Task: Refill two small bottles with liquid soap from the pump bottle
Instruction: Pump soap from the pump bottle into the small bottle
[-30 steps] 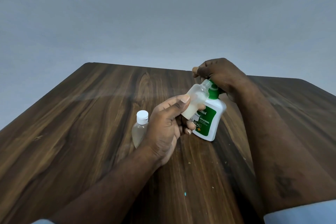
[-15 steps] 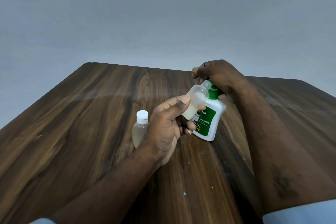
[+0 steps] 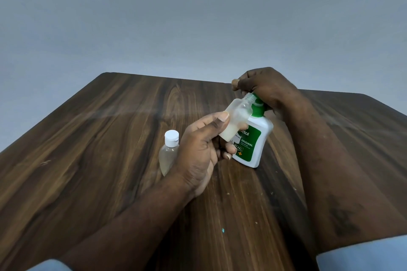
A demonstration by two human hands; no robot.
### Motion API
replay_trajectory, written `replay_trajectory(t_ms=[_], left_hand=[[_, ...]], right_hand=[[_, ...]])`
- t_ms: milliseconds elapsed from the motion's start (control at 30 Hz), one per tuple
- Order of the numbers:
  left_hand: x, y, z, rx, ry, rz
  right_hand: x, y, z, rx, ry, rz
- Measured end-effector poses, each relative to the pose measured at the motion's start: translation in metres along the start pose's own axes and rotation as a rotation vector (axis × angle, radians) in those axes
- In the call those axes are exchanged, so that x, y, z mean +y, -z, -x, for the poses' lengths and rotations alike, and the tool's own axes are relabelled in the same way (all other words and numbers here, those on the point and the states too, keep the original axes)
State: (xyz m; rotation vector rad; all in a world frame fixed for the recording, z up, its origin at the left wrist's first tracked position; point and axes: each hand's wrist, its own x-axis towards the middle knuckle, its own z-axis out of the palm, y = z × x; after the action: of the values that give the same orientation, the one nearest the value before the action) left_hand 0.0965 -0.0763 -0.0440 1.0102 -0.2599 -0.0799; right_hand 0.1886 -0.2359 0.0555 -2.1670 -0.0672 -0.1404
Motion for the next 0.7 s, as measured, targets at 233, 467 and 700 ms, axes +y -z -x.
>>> replay_trajectory(t_ms=[233,467,700], left_hand=[[-0.0024,0.0015,-0.0005,0.004,-0.005,-0.001],[0.0018,-0.0026,0.0019,-0.001,0.000,0.027],[0.0009,-0.0025,0.0016,0.006,0.005,0.011]], right_hand=[[-0.0006,-0.0002,0.0008,0.003,0.001,0.012],[-0.0040,0.0014,0.0022,0.041,-0.009,0.001],[-0.0011,-0.0006,0.0031,-0.004,-0.017,-0.006]])
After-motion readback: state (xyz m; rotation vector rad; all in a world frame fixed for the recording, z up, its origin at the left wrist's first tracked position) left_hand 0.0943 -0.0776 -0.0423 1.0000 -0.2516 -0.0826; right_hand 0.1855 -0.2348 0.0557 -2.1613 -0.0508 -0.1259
